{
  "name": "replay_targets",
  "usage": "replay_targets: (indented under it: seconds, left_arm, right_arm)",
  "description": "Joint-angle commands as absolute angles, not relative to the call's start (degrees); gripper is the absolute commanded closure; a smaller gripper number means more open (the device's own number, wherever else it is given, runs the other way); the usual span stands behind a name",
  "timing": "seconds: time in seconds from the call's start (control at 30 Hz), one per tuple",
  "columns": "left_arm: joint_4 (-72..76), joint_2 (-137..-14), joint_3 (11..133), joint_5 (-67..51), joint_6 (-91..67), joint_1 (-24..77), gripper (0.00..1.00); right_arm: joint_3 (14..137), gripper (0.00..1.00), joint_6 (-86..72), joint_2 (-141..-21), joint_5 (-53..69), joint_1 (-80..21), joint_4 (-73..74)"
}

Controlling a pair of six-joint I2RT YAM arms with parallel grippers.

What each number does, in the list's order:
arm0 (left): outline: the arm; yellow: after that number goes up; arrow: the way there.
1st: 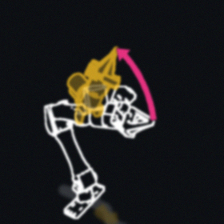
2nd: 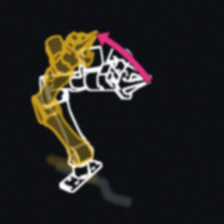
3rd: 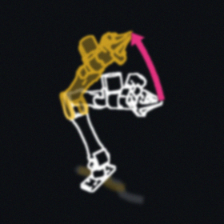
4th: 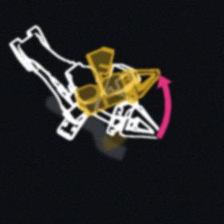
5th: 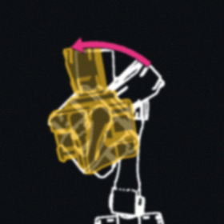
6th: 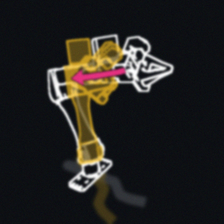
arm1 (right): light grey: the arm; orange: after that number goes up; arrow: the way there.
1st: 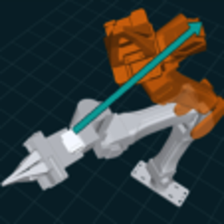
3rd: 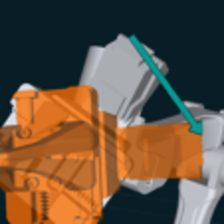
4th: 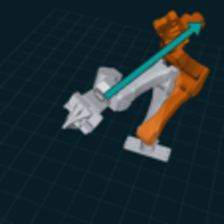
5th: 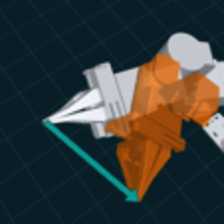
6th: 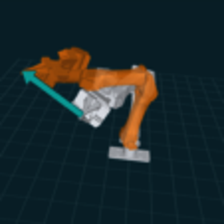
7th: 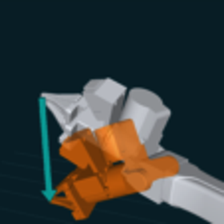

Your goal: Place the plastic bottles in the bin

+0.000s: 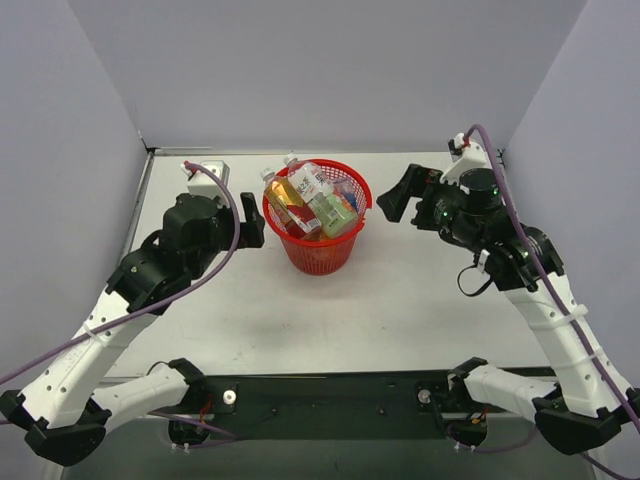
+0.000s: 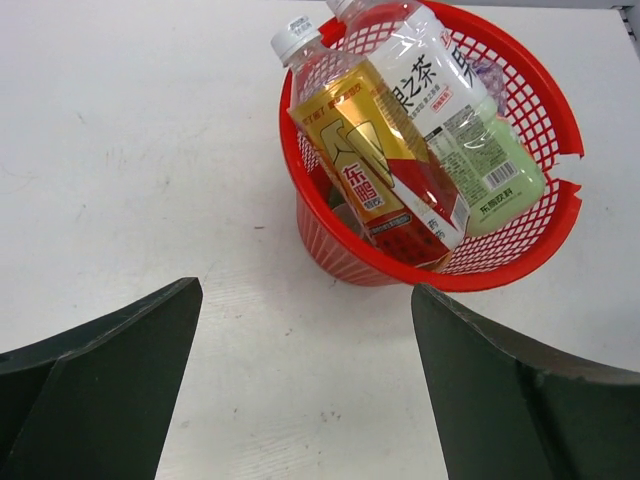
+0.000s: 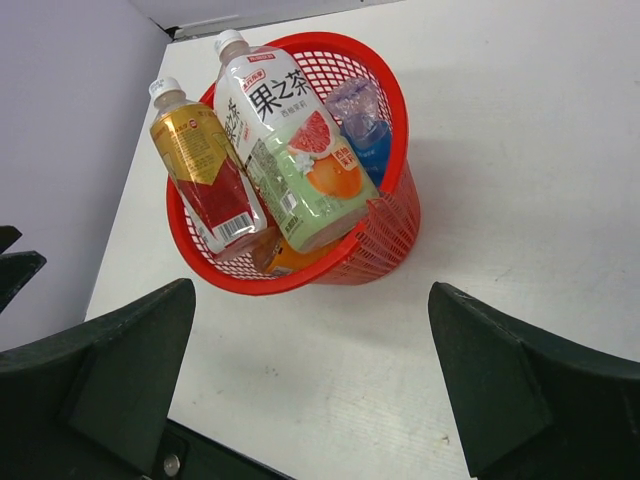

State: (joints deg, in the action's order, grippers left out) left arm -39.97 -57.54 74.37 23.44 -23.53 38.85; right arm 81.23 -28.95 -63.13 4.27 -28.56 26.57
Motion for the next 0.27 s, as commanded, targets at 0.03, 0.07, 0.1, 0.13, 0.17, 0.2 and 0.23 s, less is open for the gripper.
replay_targets:
  seconds: [0.03, 0.07, 0.1, 0.13, 0.17, 0.2, 0.23]
  left_arm:
    - [-43.5, -54.4, 73.7, 24.9, -23.8, 38.6, 0.02]
    - [-43.7, -54.2, 73.5, 24.9, -23.7, 38.5, 0.03]
    - [-43.7, -54.2, 73.6, 25.0, -24.0, 38.6, 0.03]
    - [-43.7, -53.9, 73.5, 25.1, -24.0, 38.5, 0.03]
    - [-43.3, -53.8, 72.9, 25.3, -24.0, 38.5, 0.03]
    - [-43.2, -53.7, 72.7, 26.0, -24.1, 38.5, 0.03]
    - [-43.2, -53.8, 72.7, 26.6, -24.3, 38.6, 0.03]
  right_arm:
    - [78.7, 0.05, -30.5, -59.9, 2.6, -28.5, 26.6]
    - [78.7, 0.05, -30.5, -59.9, 2.5, -28.5, 26.7]
    - [78.7, 0.04, -30.4, -59.9, 2.5, -28.4, 26.9]
    - [78.7, 0.04, -30.4, -59.8, 2.4, -28.5, 27.0]
    - [78.9, 0.04, -30.5, -59.7, 2.3, -28.4, 27.2]
    - [78.9, 0.05, -30.5, -59.7, 2.2, -28.5, 27.2]
    - [78.9, 0.05, -30.6, -59.6, 2.2, -28.5, 27.2]
